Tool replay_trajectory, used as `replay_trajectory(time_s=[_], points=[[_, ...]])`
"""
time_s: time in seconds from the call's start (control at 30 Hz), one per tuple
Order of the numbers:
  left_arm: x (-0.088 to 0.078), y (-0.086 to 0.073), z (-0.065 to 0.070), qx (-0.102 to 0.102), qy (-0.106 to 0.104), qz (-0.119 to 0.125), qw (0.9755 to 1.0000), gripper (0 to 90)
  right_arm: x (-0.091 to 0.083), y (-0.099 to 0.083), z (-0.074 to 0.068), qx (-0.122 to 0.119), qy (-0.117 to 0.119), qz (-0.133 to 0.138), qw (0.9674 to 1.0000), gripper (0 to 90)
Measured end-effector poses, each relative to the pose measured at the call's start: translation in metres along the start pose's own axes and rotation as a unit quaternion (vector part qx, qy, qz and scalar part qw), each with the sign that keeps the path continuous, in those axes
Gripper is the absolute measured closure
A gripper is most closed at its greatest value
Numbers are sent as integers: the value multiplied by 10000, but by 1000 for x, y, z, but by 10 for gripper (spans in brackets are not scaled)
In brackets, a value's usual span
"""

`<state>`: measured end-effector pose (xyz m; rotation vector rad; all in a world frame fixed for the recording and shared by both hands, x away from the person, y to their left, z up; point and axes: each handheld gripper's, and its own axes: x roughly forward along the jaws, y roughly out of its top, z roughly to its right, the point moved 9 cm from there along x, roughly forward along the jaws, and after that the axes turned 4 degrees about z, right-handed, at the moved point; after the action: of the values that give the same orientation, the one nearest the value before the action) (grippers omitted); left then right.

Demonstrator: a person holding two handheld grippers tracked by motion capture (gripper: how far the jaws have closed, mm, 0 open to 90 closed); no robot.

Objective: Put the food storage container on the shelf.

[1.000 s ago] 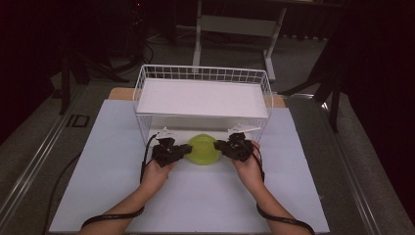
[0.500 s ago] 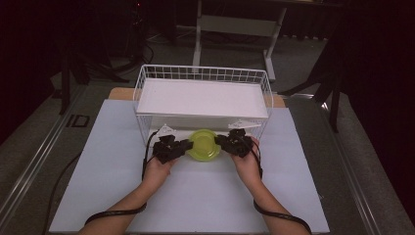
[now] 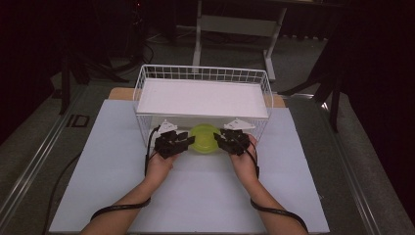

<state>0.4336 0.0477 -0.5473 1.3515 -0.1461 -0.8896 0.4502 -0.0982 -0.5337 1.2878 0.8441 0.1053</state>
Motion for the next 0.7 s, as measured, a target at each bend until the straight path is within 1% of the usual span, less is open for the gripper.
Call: replay_trajectory(time_s=[0.03,0.1,0.13,0.17,0.23,0.3,0.33,0.4,0.5,0.57,0.63,0.7], points=[[1,1,-1,15,16,5,10000,595,1,1,0,-23,-22,51,10000,615],[3,3,-3,10,44,14,10000,591,1,2,-1,2,-14,89,10000,598],[4,4,-3,-20,51,23,10000,580,-1,5,-2,-33,-42,177,9998,595],[5,4,-3,-54,58,26,10000,576,-1,7,-3,-45,-14,197,9998,594],[5,7,-2,-88,87,53,9999,529,-3,9,-6,-61,15,238,9997,591],[3,10,0,-198,-4,161,9997,511,-5,10,-8,-8,74,231,9997,590],[2,11,0,-166,-9,171,9997,497,-6,11,-9,20,95,238,9997,590],[-2,11,1,-196,-93,153,9996,497,-10,11,-12,74,170,220,9996,591],[-10,11,3,-124,-185,188,9996,497,-16,10,-16,141,272,226,9993,590],[-16,10,4,-124,-255,191,9994,497,-20,9,-19,130,286,232,9992,591],[-21,8,6,-83,-250,214,9994,497,-25,8,-22,154,347,239,9990,593],[-27,6,8,-103,-287,233,9993,497,-29,7,-25,160,377,262,9988,594]])
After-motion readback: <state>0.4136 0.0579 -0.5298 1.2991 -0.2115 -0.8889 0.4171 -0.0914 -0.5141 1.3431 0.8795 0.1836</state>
